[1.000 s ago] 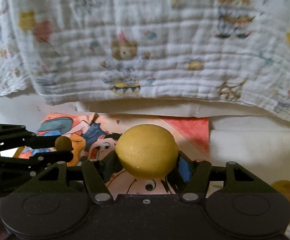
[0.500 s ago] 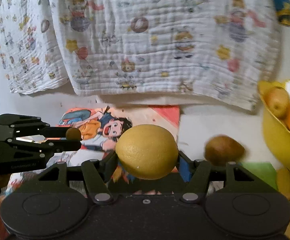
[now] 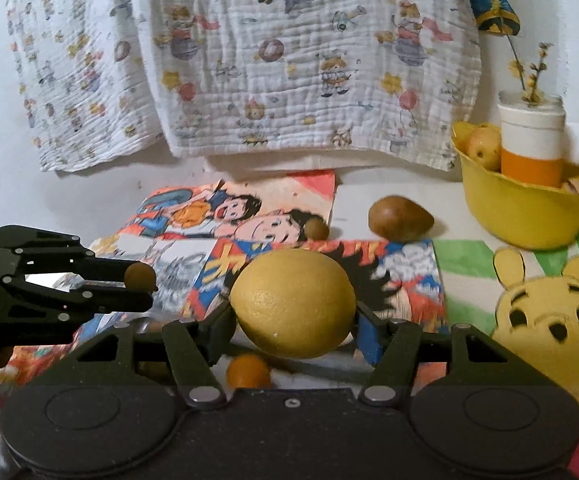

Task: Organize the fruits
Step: 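Carry nut and lemon onto the metal tray and open both tools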

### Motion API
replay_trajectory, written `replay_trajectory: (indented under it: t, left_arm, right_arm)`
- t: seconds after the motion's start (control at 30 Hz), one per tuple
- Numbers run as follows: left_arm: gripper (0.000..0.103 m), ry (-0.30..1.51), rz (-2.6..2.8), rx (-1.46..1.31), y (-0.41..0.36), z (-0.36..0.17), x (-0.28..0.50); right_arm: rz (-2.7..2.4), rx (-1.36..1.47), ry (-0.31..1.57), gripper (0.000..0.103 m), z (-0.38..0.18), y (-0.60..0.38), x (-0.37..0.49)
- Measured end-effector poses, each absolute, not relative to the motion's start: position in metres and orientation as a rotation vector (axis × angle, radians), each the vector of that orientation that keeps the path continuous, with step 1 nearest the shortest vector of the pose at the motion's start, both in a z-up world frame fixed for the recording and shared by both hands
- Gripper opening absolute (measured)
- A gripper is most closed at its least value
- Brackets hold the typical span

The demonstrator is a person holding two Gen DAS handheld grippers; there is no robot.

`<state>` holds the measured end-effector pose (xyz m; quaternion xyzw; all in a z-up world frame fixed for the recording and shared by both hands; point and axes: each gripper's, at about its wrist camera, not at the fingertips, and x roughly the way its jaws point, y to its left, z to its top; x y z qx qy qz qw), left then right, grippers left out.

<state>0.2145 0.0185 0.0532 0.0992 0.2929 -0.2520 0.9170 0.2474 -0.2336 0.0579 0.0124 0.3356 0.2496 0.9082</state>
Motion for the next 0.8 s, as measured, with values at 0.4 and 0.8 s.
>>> replay_trajectory:
  t: [0.4,0.8]
  left_arm:
    - [0.032,0.624,-0.534,0.268,0.008,0.043,0.136]
    - [0.032,0.694,-0.554,0.467,-0.021,0.032,0.12]
  right_arm:
    - [0.584,-0.039,0.732,0.064,0.038,-0.231,0.177]
    - [0.616,-0.092,0.787,0.064,0.02,-0.23,0.149]
